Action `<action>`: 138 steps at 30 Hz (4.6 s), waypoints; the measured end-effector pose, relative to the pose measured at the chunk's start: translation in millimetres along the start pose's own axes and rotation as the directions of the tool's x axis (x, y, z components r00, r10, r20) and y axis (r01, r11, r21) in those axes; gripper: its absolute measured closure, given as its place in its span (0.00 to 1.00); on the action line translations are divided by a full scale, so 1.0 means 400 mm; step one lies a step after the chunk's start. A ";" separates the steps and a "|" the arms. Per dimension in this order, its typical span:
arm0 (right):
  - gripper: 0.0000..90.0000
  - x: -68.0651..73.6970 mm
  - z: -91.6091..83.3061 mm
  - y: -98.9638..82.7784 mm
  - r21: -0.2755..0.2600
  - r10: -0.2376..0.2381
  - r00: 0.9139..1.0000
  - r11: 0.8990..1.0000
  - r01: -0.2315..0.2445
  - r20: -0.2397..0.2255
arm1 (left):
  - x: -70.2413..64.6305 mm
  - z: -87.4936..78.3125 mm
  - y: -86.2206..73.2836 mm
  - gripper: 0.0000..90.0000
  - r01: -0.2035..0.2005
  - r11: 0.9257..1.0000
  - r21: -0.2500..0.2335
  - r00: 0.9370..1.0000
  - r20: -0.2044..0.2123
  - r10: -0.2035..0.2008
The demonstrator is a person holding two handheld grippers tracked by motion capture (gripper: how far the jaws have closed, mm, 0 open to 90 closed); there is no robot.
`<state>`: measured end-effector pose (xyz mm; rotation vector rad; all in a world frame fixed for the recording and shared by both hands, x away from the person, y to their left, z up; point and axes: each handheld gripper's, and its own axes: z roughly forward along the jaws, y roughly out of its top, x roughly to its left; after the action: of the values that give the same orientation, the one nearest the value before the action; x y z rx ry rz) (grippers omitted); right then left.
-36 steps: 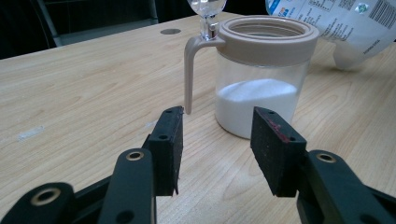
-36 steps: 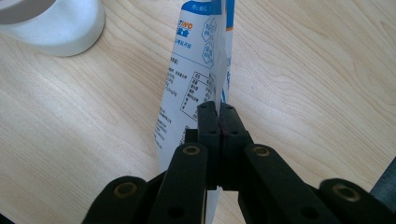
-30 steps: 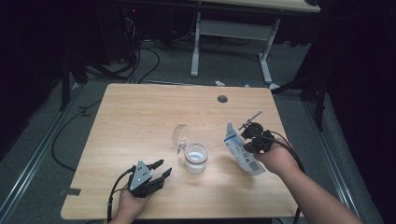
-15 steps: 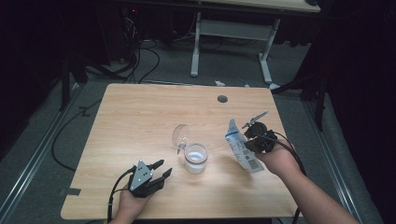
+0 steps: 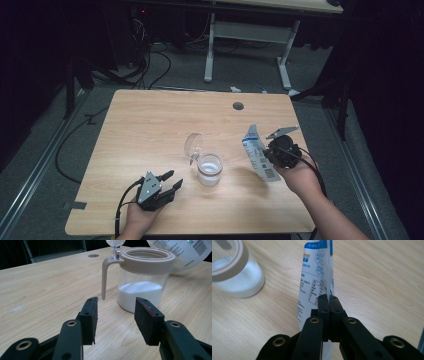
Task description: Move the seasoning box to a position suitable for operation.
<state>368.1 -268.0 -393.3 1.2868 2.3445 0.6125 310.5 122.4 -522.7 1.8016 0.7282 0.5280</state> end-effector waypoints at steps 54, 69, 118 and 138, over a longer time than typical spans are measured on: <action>1.00 -0.012 0.033 -0.186 -0.462 0.151 0.986 0.871 -0.166 -0.069 | 0.024 -0.027 -0.003 0.59 0.044 0.999 -0.018 0.997 -0.061 -0.045; 1.00 -0.043 0.057 -0.226 -0.579 0.208 0.976 0.790 -0.203 -0.059 | 0.036 -0.041 -0.003 0.59 0.064 0.998 -0.025 0.993 -0.100 -0.066; 0.92 -0.042 0.098 -0.289 -0.586 0.218 0.975 0.784 -0.203 -0.046 | 0.021 -0.044 -0.001 0.58 0.046 0.999 -0.017 0.995 -0.088 -0.048; 0.61 -0.041 0.113 -0.281 -0.557 0.232 0.972 0.803 -0.214 -0.039 | 0.027 -0.046 -0.002 0.58 0.050 0.999 -0.008 0.996 -0.079 -0.050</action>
<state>323.3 -327.9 -490.1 1.2699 1.7824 1.2359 305.8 142.4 -517.3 1.7601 0.8233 0.5709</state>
